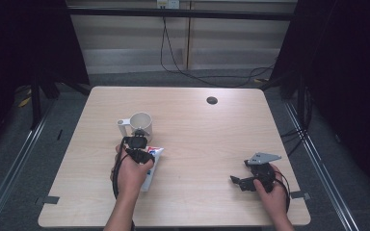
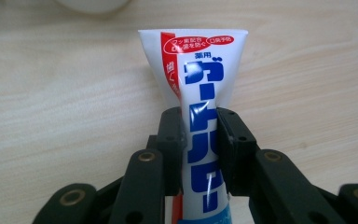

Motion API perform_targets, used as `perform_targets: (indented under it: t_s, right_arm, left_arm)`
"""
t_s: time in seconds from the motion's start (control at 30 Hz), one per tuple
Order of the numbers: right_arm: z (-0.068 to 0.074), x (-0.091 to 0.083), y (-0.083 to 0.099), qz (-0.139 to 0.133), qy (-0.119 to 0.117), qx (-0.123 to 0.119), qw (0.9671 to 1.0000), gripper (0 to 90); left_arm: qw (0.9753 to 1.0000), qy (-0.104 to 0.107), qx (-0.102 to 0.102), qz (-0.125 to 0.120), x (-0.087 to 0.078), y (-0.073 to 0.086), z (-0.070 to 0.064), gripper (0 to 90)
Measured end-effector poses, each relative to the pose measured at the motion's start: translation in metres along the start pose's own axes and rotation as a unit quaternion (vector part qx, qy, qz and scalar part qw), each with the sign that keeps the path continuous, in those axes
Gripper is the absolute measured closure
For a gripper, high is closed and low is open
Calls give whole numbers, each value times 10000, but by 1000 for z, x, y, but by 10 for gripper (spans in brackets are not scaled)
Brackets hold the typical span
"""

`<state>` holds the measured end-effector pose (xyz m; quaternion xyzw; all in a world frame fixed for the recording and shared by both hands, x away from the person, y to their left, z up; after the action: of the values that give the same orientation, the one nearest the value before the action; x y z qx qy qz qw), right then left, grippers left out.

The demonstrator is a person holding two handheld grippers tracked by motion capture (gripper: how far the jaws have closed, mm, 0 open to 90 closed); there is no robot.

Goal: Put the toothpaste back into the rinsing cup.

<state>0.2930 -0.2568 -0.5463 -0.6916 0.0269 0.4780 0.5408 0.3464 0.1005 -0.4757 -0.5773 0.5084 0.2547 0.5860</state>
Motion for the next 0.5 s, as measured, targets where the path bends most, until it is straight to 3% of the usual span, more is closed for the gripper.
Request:
perform_targets:
  t_s: [0.2, 0.5]
  right_arm:
    - [0, 0, 0, 0, 0, 1, 10000, 123]
    - [0, 0, 0, 1, 0, -1, 10000, 123]
  left_arm:
    - [9979, 160, 40, -630, -12, -4, 5, 729]
    - [9928, 263, 151, -1157, -23, -6, 8, 728]
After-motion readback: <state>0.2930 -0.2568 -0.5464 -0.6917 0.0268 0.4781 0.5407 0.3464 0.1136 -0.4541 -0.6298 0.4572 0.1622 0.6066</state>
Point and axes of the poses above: each handheld gripper's, and its own axes: x roughly forward along the jaws, y roughly out of its underside, z roughly to its left, the point moved 5 cm from there along x, roughly forward along the jaws, and after that the axes turned 1 degree about -y, right-handed, at the moved point
